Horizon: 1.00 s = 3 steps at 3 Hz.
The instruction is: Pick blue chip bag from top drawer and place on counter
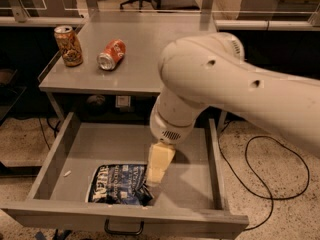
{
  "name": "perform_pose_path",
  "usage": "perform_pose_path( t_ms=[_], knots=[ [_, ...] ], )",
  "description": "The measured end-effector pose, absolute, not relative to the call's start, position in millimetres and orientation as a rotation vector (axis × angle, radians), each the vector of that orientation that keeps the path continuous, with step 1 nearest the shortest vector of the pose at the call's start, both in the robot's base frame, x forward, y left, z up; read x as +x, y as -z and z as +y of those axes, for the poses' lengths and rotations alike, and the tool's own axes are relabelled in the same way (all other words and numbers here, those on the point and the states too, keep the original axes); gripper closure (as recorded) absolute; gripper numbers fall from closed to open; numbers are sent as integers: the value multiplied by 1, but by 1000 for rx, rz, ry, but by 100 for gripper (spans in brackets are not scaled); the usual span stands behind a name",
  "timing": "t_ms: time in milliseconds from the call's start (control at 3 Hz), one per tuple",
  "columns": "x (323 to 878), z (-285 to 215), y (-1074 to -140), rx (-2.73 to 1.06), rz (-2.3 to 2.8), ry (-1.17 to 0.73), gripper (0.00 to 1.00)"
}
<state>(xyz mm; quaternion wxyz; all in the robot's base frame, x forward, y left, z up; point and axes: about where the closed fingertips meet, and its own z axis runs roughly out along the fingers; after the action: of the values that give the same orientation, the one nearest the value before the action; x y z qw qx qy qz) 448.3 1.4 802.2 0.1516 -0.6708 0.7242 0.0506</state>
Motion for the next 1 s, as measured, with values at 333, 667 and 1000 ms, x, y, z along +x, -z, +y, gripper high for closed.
perform_pose_path(
  t_ms=[333,667,1000],
  knots=[
    [467,42,-757,-1950,2046,-218,0],
    [468,43,-756,-1951,2045,-221,0],
    [465,42,-753,-1936,2040,-227,0]
  ],
)
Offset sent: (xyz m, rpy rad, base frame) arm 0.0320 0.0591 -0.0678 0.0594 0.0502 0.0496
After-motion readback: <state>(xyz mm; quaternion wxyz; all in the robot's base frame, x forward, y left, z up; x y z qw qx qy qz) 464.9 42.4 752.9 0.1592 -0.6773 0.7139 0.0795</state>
